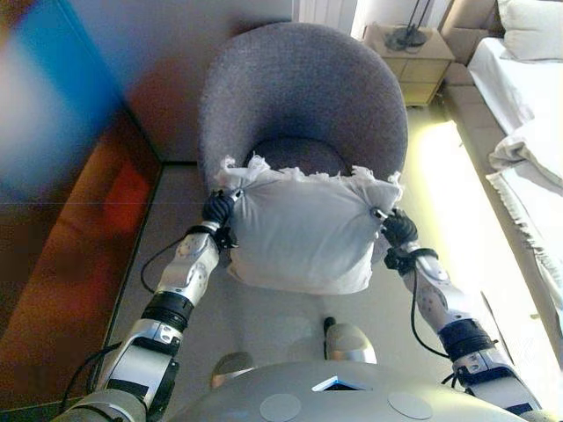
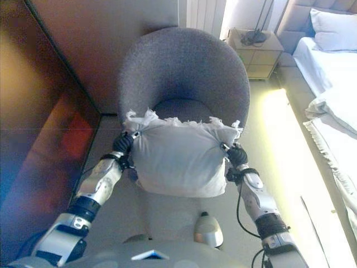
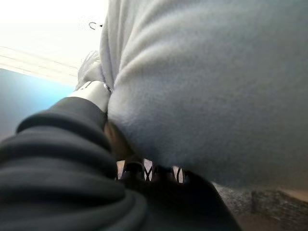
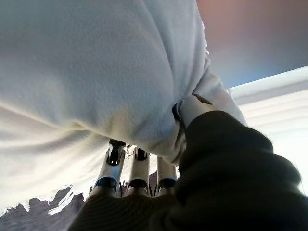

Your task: Pick up the cushion and take it to the sofa

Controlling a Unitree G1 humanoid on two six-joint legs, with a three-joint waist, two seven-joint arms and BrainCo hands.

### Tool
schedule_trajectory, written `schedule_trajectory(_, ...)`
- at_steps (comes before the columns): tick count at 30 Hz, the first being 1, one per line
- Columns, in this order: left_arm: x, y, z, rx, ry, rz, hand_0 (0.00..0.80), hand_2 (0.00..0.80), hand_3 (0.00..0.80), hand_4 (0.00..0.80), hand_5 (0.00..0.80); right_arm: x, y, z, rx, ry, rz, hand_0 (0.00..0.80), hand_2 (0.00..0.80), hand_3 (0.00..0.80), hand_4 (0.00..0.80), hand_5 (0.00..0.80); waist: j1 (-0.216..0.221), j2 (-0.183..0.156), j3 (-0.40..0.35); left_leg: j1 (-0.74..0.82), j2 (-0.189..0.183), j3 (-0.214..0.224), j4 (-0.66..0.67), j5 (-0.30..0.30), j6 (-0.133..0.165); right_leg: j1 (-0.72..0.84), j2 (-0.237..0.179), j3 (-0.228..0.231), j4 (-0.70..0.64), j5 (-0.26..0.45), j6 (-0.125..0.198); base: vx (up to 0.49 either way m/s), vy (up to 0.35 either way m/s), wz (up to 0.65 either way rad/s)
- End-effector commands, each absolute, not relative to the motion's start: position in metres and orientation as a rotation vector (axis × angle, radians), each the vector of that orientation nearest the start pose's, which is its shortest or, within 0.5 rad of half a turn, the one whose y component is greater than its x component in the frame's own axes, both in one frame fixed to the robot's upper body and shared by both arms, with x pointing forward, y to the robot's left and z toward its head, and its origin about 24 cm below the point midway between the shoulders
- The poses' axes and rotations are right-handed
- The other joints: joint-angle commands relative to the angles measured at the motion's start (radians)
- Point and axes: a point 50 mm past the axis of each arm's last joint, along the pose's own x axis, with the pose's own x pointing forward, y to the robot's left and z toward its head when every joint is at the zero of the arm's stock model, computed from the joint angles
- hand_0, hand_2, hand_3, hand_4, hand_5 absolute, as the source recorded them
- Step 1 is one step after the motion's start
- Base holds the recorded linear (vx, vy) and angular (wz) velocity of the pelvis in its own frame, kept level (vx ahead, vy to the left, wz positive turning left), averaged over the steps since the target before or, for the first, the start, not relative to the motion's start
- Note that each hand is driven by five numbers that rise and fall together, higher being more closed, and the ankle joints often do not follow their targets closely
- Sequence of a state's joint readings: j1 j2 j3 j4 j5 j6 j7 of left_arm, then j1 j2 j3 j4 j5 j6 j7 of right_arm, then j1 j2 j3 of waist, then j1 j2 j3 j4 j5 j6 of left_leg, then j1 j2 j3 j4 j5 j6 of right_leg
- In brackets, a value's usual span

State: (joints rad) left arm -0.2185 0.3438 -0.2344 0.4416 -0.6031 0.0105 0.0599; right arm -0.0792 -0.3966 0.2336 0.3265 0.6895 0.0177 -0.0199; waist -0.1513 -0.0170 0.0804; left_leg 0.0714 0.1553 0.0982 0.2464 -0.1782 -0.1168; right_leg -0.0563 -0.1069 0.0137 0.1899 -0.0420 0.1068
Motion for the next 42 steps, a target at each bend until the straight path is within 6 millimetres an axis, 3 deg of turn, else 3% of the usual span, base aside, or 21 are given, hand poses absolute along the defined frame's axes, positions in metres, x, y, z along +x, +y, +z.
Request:
schedule_trajectory(1, 0.298, 0.173, 0.038, -0.242, 0.1, -0.118, 0.8, 0.8, 0.8, 0.8, 0.8, 0.283, -0.174, 0.043, 0.292, 0.068, 0.186, 0.8, 0.8, 0.8, 0.8, 0.8, -0.007, -0.017, -0.064, 0.067, 0.041, 0.061, 0.271, 0.208, 0.006, -0.084, -0.007, 0.003, -0.088, 0.15, -0.02, 0.203, -0.172, 0.22)
schedule_trajectory(4, 0.298, 0.166, 0.036, -0.254, 0.101, -0.135, 0.8, 0.8, 0.8, 0.8, 0.8, 0.28, -0.176, 0.039, 0.283, 0.069, 0.18, 0.8, 0.8, 0.8, 0.8, 0.8, -0.003, -0.027, -0.057, 0.005, 0.07, 0.084, 0.302, 0.2, 0.019, -0.048, -0.001, -0.022, -0.085, 0.126, -0.041, 0.166, -0.068, 0.24)
schedule_trajectory(8, 0.298, 0.158, 0.034, -0.249, 0.105, -0.179, 0.8, 0.8, 0.8, 0.8, 0.8, 0.278, -0.18, 0.037, 0.269, 0.092, 0.171, 0.8, 0.8, 0.8, 0.8, 0.8, 0.008, -0.015, -0.051, 0.005, 0.09, 0.088, 0.078, 0.232, 0.016, 0.015, 0.022, -0.04, -0.089, 0.07, -0.034, 0.149, 0.094, 0.29)
schedule_trajectory(13, 0.303, 0.148, 0.034, -0.249, 0.098, -0.192, 0.8, 0.8, 0.8, 0.8, 0.8, 0.28, -0.182, 0.033, 0.283, 0.136, 0.182, 0.8, 0.8, 0.8, 0.8, 0.8, 0.062, 0.013, -0.018, -0.098, 0.033, -0.024, -0.197, 0.304, -0.018, 0.118, 0.037, -0.019, -0.11, 0.002, -0.011, 0.189, 0.135, 0.29)
schedule_trajectory(15, 0.301, 0.147, 0.033, -0.239, 0.093, -0.188, 0.8, 0.8, 0.8, 0.8, 0.8, 0.28, -0.176, 0.032, 0.301, 0.145, 0.19, 0.8, 0.8, 0.8, 0.8, 0.8, 0.1, 0.022, -0.001, -0.181, 0.004, -0.076, -0.25, 0.35, -0.022, 0.17, 0.056, 0.01, -0.122, -0.023, -0.019, 0.266, 0.119, 0.12)
schedule_trajectory(18, 0.297, 0.152, 0.031, -0.228, 0.088, -0.186, 0.8, 0.8, 0.8, 0.8, 0.8, 0.281, -0.169, 0.029, 0.308, 0.15, 0.198, 0.8, 0.8, 0.8, 0.8, 0.8, 0.135, 0.025, 0.016, -0.245, -0.022, -0.102, -0.265, 0.366, -0.018, 0.23, 0.059, 0.043, -0.122, -0.061, -0.026, 0.253, 0.143, -0.55)
schedule_trajectory(23, 0.301, 0.159, 0.036, -0.201, 0.072, -0.197, 0.8, 0.8, 0.8, 0.8, 0.8, 0.283, -0.167, 0.03, 0.332, 0.121, 0.169, 0.8, 0.8, 0.8, 0.8, 0.8, 0.134, 0.037, 0.022, -0.236, -0.018, -0.054, -0.153, 0.273, 0.007, 0.22, 0.0, 0.003, -0.035, -0.111, 0.002, 0.182, 0.193, -0.74)
schedule_trajectory(26, 0.305, 0.165, 0.04, -0.183, 0.062, -0.196, 0.8, 0.8, 0.8, 0.8, 0.8, 0.28, -0.169, 0.029, 0.352, 0.112, 0.163, 0.8, 0.8, 0.8, 0.8, 0.8, 0.138, 0.023, 0.01, -0.244, -0.037, -0.047, -0.097, 0.23, 0.028, 0.217, -0.039, -0.017, -0.023, -0.097, 0.027, 0.185, 0.126, -0.29)
schedule_trajectory(30, 0.31, 0.165, 0.046, -0.161, 0.056, -0.191, 0.8, 0.8, 0.8, 0.8, 0.8, 0.282, -0.158, 0.033, 0.377, 0.087, 0.167, 0.8, 0.8, 0.8, 0.8, 0.8, 0.16, 0.008, -0.01, -0.259, -0.066, -0.036, -0.075, 0.204, 0.055, 0.178, -0.084, -0.061, -0.002, -0.068, 0.055, 0.124, 0.112, -0.12)
schedule_trajectory(38, 0.303, 0.172, 0.041, -0.17, 0.092, -0.169, 0.8, 0.8, 0.8, 0.8, 0.8, 0.277, -0.15, 0.024, 0.402, 0.119, 0.137, 0.8, 0.8, 0.8, 0.8, 0.8, 0.208, -0.003, -0.029, -0.224, -0.098, 0.071, -0.071, 0.15, 0.099, 0.119, -0.177, -0.218, 0.13, 0.025, 0.048, 0.127, 0.14, -0.54)
schedule_trajectory(42, 0.301, 0.17, 0.038, -0.172, 0.106, -0.17, 0.8, 0.8, 0.8, 0.8, 0.8, 0.268, -0.156, 0.013, 0.375, 0.145, 0.136, 0.8, 0.8, 0.8, 0.8, 0.8, 0.196, -0.006, -0.039, -0.175, -0.11, 0.068, -0.091, 0.143, 0.082, 0.1, -0.225, -0.208, 0.009, 0.091, 0.054, 0.165, -0.023, -0.58)
